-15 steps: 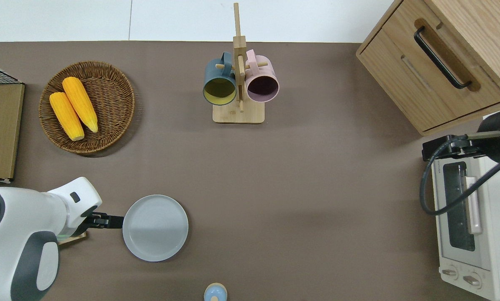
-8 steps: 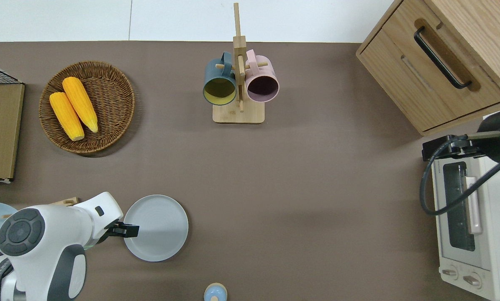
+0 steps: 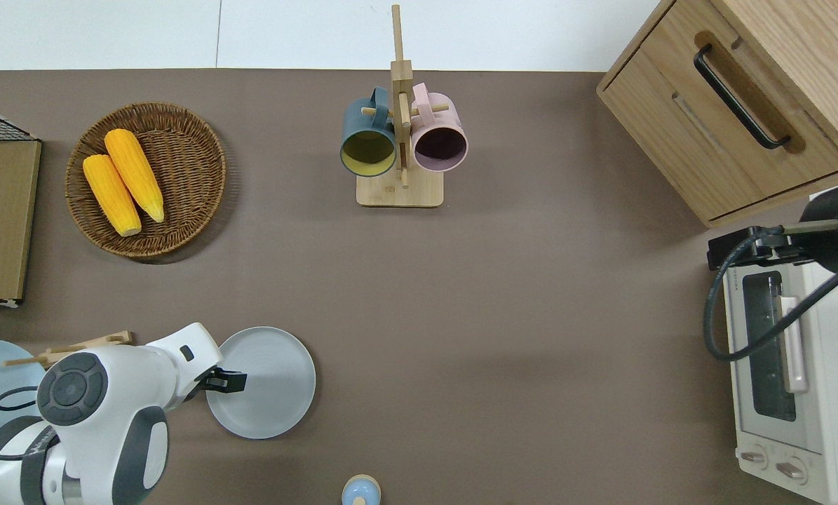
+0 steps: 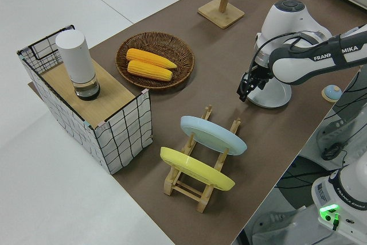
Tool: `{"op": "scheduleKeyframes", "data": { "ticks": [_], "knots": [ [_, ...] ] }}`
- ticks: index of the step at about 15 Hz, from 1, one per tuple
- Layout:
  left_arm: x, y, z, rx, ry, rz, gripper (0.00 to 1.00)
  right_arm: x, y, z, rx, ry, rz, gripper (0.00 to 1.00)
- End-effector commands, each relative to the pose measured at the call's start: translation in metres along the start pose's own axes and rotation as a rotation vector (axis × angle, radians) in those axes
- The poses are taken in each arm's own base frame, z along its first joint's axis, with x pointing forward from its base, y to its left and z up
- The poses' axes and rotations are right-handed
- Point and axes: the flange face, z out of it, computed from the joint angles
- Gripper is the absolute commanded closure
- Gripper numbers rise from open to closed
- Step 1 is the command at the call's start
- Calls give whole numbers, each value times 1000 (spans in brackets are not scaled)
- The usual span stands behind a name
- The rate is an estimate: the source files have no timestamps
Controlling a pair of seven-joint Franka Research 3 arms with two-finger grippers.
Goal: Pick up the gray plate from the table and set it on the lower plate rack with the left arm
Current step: 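Move the left gripper toward the near rim of the gray plate, then close the left gripper on the gray plate's rim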
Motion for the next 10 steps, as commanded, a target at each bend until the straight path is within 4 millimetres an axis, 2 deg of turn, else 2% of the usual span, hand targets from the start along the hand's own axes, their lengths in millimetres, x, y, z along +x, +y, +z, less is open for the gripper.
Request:
{"op": "scheduleKeyframes", "data": {
  "ticks": [1, 4, 8, 10],
  "knots": [
    [0, 3, 12, -8, 16, -10, 0, 0, -1, -3, 3, 5, 2, 17],
    [0, 7, 21, -9, 21, -2, 0, 0, -1, -3, 3, 5, 2, 17],
    [0, 7, 22, -9, 19, -2, 17, 0, -1, -3, 3, 5, 2, 17],
    [0, 7, 24, -11, 15, -2, 86, 0, -1, -3, 3, 5, 2, 17]
  ]
}}
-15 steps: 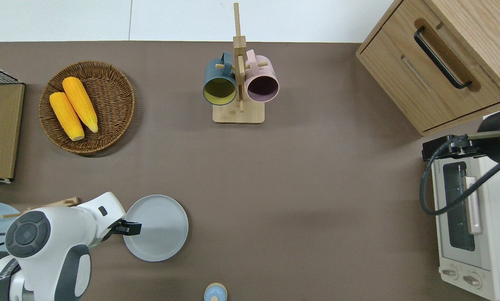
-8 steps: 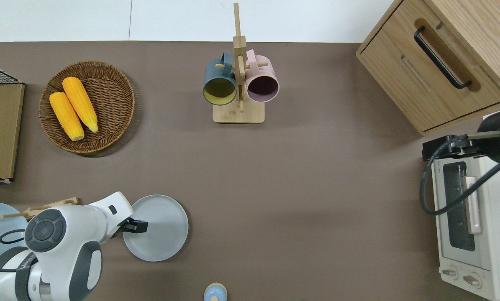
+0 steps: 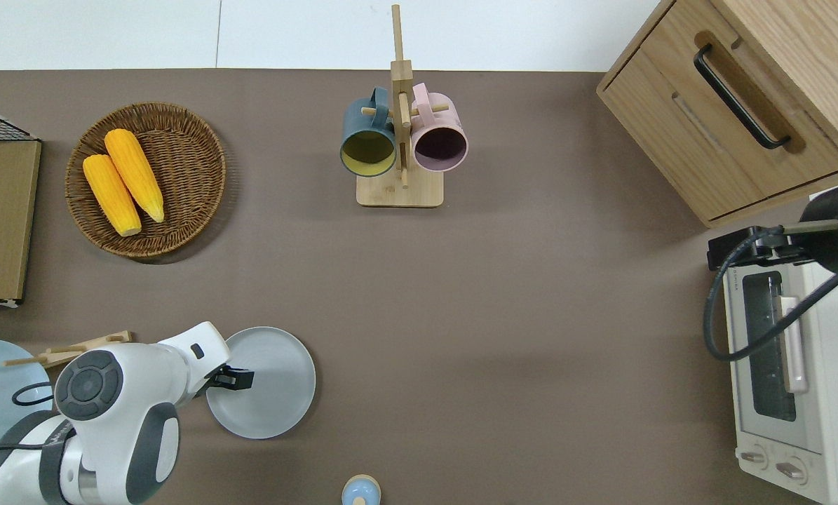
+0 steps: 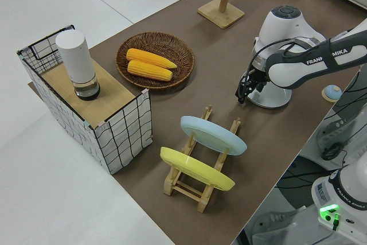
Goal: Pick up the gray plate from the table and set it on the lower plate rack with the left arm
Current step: 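Close the left gripper on the gray plate's rim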
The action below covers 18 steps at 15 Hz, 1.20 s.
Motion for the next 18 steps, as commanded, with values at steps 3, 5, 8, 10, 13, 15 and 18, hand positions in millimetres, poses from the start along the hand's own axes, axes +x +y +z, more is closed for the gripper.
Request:
{"op": "scheduleKeyframes", "data": {
  "ticks": [3, 5, 8, 10, 13, 15, 18],
  "knots": [
    [-3, 5, 5, -6, 10, -9, 570, 0, -1, -2, 3, 4, 2, 17],
    [-3, 5, 5, -6, 10, -6, 876, 0, -1, -3, 3, 5, 2, 17],
    [-3, 5, 4, -6, 8, -6, 1000, 0, -1, -3, 3, 5, 2, 17],
    [-3, 5, 4, -6, 8, -4, 1000, 0, -1, -3, 3, 5, 2, 17],
    [-3, 5, 3, -6, 8, -2, 1000, 0, -1, -3, 3, 5, 2, 17],
    [-3, 5, 1, -5, 6, -2, 1000, 0, -1, -3, 3, 4, 2, 17],
    [-4, 4, -9, -4, 2, -5, 1000, 0, -1, -3, 3, 5, 2, 17]
  ]
}}
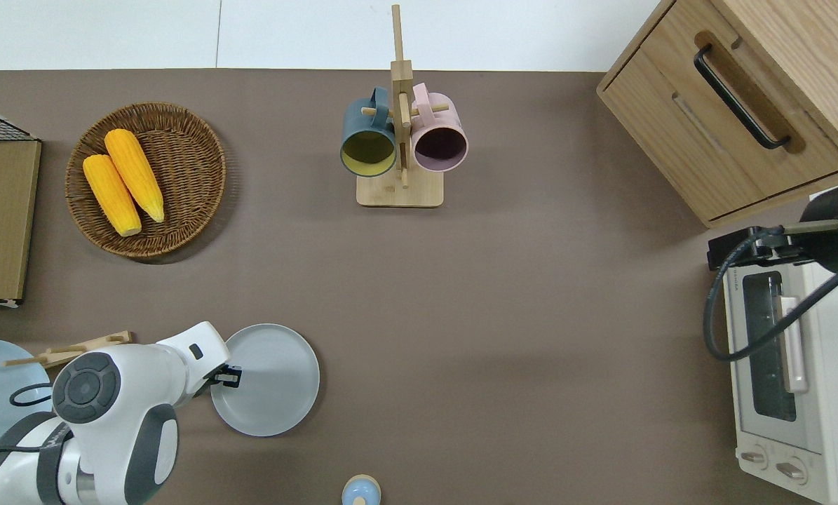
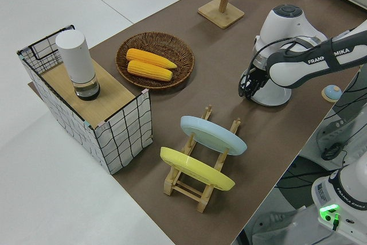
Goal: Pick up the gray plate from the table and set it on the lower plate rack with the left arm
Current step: 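Close the left gripper on the gray plate's rim, then lift the gray plate and carry it toward the wooden rack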
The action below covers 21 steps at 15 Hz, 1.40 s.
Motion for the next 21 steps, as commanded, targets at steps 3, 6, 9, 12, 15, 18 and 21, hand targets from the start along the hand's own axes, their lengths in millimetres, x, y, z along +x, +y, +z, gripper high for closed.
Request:
{"op": "scheduleKeyframes", "data": {
  "ticks": [3, 6, 9, 12, 15, 18, 21],
  "knots": [
    [-5, 0, -22, -7, -29, -13, 1000, 0, -1, -3, 3, 5, 2, 17],
    [-3, -2, -49, -11, -55, -21, 1000, 0, -1, -3, 3, 5, 2, 17],
    [-5, -3, -79, -10, -66, -26, 1000, 0, -1, -3, 3, 5, 2, 17],
    [-4, -3, -102, -11, -85, -26, 1000, 0, -1, -3, 3, 5, 2, 17],
    [-9, -6, -126, -9, -88, -37, 1000, 0, -1, -3, 3, 5, 2, 17],
    [-5, -9, -164, -10, -116, -41, 1000, 0, -1, -3, 3, 5, 2, 17],
    [-6, -18, -200, -13, -130, -63, 1000, 0, -1, -3, 3, 5, 2, 17]
  ]
}}
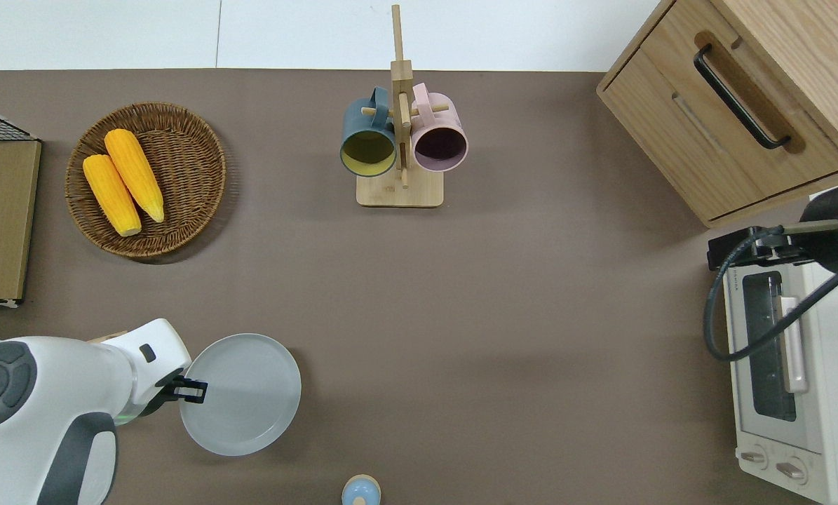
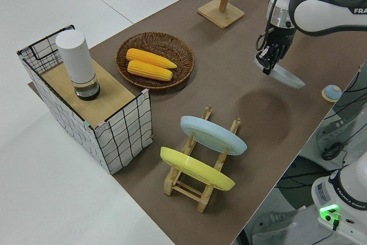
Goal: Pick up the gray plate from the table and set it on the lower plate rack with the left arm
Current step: 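Lift the gray plate and carry it toward the wooden rack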
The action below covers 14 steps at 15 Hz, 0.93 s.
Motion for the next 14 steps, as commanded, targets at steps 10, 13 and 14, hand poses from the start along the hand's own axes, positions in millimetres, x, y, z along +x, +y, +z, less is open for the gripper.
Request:
{"op": "scheduleKeyframes", "data": {
  "ticks": [10, 13, 14],
  "knots": [
    [-22, -32, -135, -1, -3, -87, 1000, 0, -1, -3, 3, 5, 2, 17],
    [-26, -34, -143, 80, -4, -90, 1000, 0, -1, -3, 3, 5, 2, 17],
    [-27, -36, -147, 112, -4, -103, 1000, 0, -1, -3, 3, 5, 2, 17]
  ]
}}
